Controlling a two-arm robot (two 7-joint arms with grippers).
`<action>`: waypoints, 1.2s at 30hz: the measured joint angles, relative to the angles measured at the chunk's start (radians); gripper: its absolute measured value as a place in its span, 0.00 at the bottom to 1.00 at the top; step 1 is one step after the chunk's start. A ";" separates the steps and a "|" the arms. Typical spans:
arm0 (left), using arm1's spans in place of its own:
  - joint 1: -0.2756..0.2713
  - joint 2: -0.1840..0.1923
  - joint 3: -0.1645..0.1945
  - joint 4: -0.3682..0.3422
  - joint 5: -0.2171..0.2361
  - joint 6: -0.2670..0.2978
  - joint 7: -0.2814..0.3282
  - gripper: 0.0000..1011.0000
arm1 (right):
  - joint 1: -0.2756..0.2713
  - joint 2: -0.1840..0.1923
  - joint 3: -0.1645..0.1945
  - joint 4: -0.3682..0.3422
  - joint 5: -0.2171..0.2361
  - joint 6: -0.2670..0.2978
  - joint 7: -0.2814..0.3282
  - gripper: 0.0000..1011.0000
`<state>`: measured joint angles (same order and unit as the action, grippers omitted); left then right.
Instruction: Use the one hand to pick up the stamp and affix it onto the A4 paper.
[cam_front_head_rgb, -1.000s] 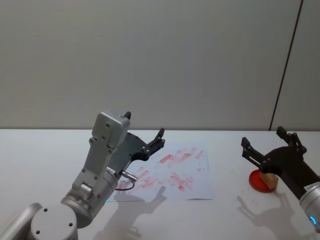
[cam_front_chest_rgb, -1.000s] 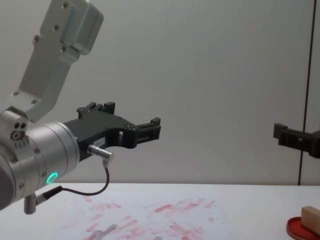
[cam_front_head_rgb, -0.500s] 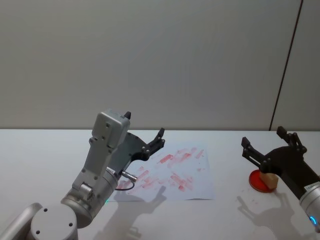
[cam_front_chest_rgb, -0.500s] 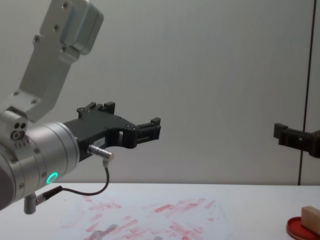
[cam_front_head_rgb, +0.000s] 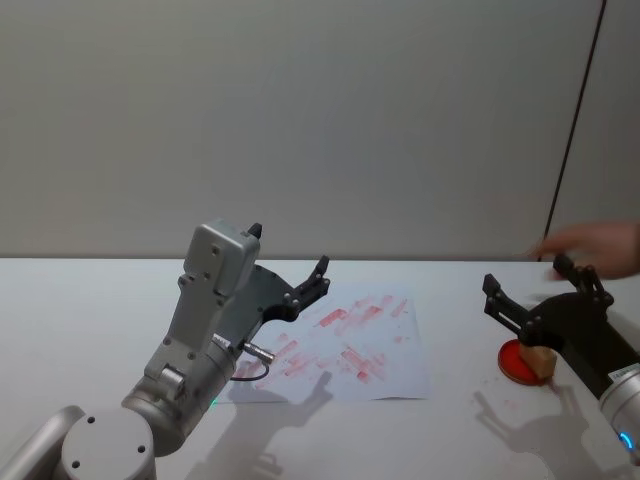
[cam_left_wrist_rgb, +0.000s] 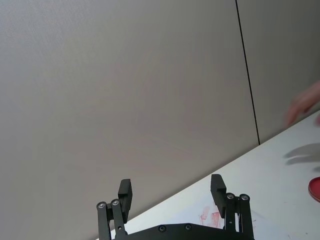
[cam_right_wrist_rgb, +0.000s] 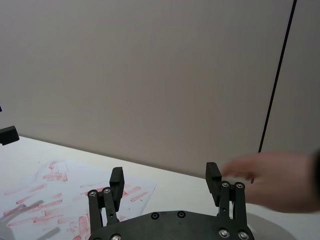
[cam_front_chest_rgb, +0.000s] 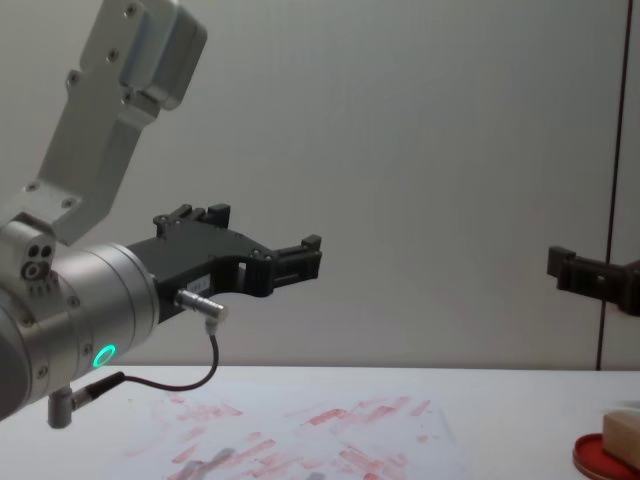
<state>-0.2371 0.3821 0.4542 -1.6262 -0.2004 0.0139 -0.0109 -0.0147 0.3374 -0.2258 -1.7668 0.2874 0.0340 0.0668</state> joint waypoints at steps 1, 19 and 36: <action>0.000 0.000 0.000 0.000 0.000 0.000 0.000 0.99 | 0.000 0.000 0.000 0.000 0.000 0.000 0.000 0.99; 0.000 0.000 0.000 0.000 0.000 0.000 0.000 0.99 | 0.000 0.000 0.000 0.000 0.000 0.000 0.000 0.99; 0.000 0.000 0.000 0.000 0.000 0.000 0.000 0.99 | 0.000 0.000 0.000 0.000 0.000 0.000 0.000 0.99</action>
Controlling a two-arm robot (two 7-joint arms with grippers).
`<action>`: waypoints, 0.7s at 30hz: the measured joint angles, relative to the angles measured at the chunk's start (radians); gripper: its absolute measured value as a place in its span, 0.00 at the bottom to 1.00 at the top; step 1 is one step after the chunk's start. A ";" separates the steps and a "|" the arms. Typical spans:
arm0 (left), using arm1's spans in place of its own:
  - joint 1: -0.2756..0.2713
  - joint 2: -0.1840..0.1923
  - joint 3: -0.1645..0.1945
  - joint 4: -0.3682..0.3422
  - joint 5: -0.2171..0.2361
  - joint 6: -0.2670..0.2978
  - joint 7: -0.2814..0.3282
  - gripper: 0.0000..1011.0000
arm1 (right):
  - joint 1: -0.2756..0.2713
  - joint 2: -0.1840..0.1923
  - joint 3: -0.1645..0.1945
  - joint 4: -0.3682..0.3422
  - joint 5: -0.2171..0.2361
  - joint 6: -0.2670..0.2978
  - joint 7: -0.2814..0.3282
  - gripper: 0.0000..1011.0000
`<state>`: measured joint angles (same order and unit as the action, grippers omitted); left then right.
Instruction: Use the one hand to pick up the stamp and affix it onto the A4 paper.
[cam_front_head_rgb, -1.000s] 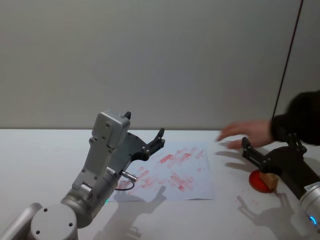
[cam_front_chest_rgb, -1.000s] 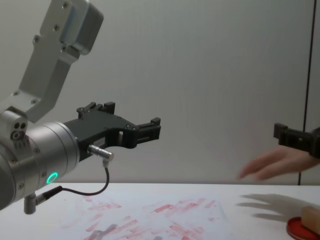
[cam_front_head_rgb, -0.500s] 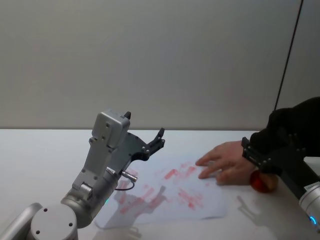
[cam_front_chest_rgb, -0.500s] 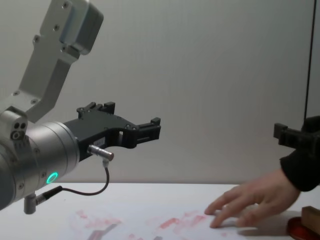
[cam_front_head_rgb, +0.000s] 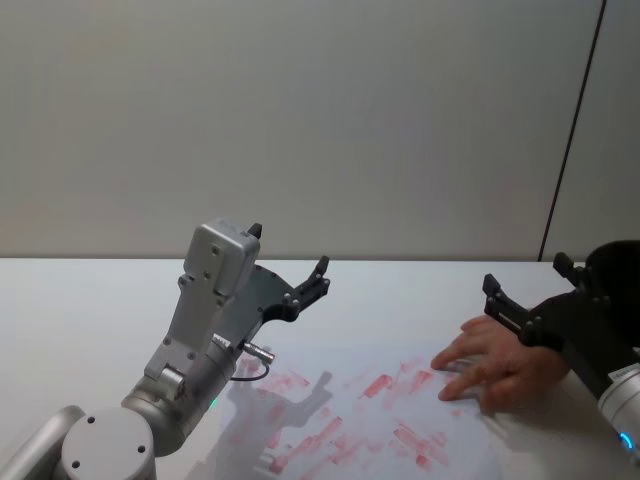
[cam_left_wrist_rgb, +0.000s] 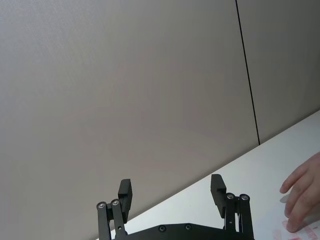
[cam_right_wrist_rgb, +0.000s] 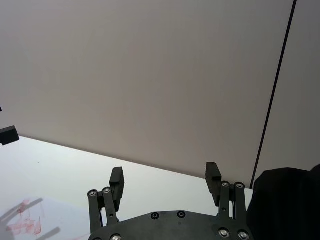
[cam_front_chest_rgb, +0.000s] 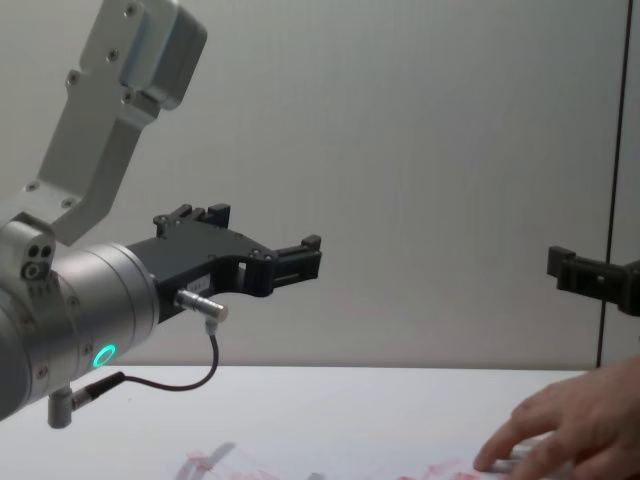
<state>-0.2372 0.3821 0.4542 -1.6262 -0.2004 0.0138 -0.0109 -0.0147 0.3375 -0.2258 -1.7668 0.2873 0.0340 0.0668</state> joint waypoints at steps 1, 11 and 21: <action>0.000 0.000 0.000 0.000 0.000 0.000 0.000 0.99 | 0.000 0.000 0.000 0.000 0.000 0.000 0.000 0.99; 0.000 0.000 0.000 0.000 0.000 0.000 0.000 0.99 | 0.000 0.000 0.000 0.000 0.000 0.000 0.000 0.99; 0.000 0.000 0.000 0.000 0.000 0.000 0.000 0.99 | 0.000 0.000 0.000 0.000 0.000 0.000 0.000 0.99</action>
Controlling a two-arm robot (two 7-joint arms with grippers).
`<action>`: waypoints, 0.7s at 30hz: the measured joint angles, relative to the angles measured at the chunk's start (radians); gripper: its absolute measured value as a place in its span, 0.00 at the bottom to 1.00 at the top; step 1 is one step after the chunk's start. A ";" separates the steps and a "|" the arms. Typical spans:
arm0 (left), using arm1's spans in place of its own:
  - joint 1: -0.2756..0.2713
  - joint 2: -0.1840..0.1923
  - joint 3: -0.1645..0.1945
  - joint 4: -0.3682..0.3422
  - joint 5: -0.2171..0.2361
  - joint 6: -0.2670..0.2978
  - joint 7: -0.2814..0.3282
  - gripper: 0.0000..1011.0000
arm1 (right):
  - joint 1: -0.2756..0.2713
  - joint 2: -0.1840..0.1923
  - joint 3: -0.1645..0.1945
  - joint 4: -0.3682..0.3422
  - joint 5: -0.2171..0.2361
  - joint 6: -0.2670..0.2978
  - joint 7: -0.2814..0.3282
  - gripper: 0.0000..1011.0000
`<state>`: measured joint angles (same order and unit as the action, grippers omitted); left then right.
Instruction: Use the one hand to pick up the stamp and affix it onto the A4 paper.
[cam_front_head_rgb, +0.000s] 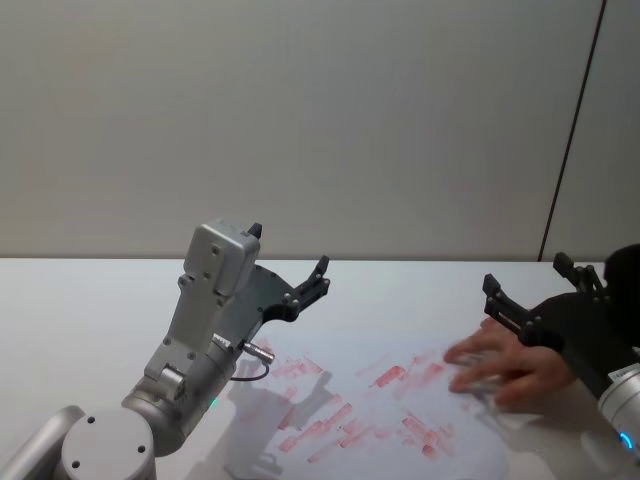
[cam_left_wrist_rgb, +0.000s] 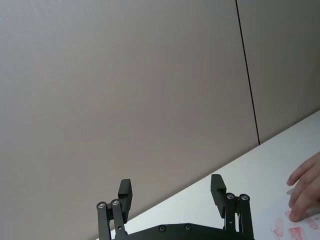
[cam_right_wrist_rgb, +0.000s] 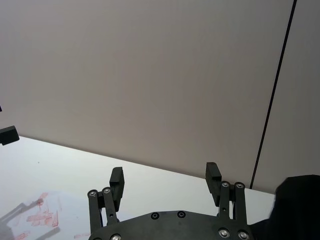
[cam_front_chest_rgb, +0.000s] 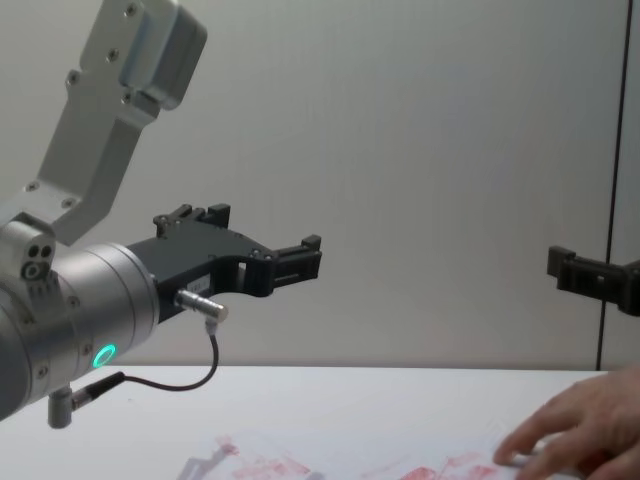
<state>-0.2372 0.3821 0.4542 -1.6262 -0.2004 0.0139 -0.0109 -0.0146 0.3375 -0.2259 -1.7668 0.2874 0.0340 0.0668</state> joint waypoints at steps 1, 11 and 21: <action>0.000 0.000 0.000 0.000 0.000 0.000 0.000 0.99 | 0.000 0.000 0.000 0.000 0.000 0.000 0.000 0.99; 0.000 0.000 0.000 0.000 0.000 0.000 0.000 0.99 | 0.000 0.000 0.000 0.000 0.000 0.000 0.000 0.99; 0.000 0.000 0.000 0.000 0.000 0.000 0.000 0.99 | 0.000 0.000 0.000 0.000 0.000 0.000 0.000 0.99</action>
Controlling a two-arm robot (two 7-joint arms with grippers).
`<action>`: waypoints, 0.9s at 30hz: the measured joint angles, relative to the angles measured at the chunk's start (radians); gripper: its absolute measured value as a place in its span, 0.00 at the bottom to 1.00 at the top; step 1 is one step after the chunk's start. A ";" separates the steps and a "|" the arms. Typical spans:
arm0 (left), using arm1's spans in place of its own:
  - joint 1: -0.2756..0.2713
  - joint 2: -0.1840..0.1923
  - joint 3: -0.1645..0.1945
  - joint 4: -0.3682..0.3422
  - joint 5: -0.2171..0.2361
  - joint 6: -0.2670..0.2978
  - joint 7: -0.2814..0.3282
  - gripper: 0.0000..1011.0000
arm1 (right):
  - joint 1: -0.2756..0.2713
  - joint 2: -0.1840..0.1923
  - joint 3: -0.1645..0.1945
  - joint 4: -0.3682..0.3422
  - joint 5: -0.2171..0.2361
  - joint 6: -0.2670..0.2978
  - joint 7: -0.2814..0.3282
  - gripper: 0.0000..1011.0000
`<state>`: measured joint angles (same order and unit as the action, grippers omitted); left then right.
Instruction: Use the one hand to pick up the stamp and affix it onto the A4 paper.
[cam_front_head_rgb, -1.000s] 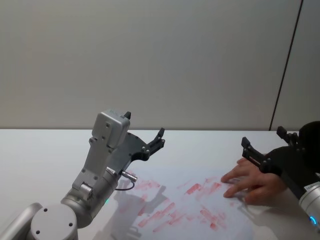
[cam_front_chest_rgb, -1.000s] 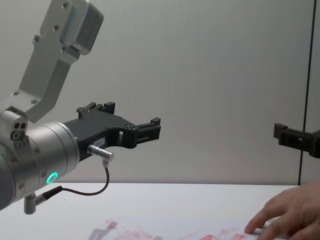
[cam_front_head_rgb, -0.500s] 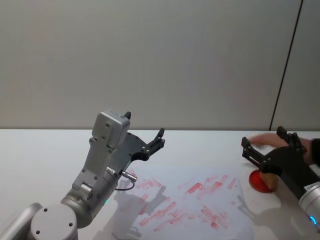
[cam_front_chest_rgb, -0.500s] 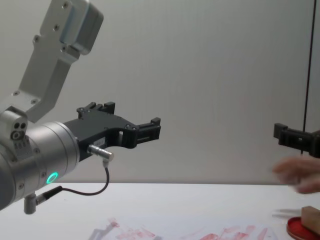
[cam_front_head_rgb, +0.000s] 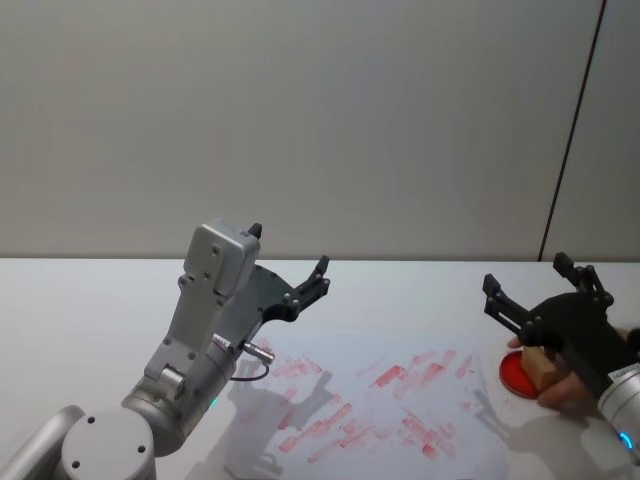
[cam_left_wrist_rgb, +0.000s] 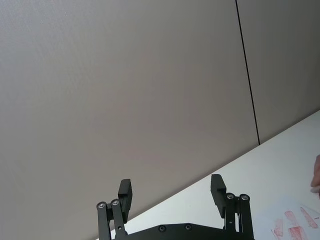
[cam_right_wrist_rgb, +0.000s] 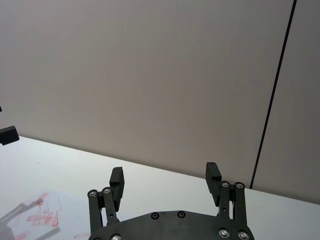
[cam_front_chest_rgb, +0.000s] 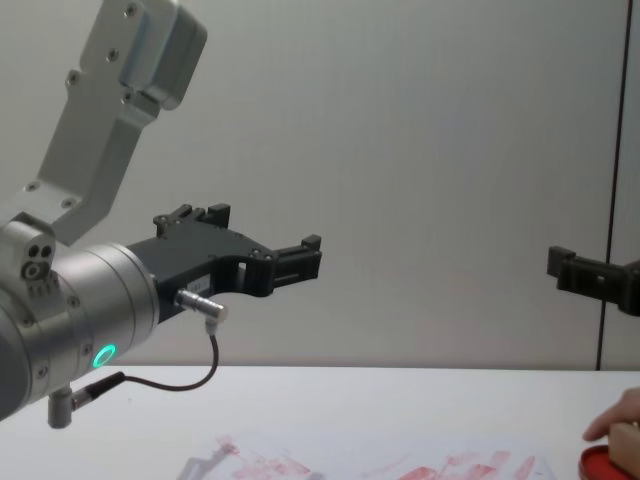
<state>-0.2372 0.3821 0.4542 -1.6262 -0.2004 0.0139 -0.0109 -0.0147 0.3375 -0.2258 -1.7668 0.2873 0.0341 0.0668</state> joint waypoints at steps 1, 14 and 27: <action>0.000 0.000 0.000 0.000 0.000 0.000 0.000 0.99 | 0.000 0.000 0.000 0.000 0.000 0.000 0.000 0.99; 0.000 0.000 0.000 0.000 0.000 0.000 0.000 0.99 | 0.000 0.000 0.000 0.000 0.000 0.000 0.000 0.99; 0.000 0.000 0.000 0.000 0.000 0.000 0.000 0.99 | 0.000 0.000 0.000 0.000 0.000 0.000 0.000 0.99</action>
<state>-0.2371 0.3821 0.4542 -1.6262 -0.2004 0.0139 -0.0109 -0.0146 0.3375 -0.2259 -1.7668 0.2873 0.0341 0.0668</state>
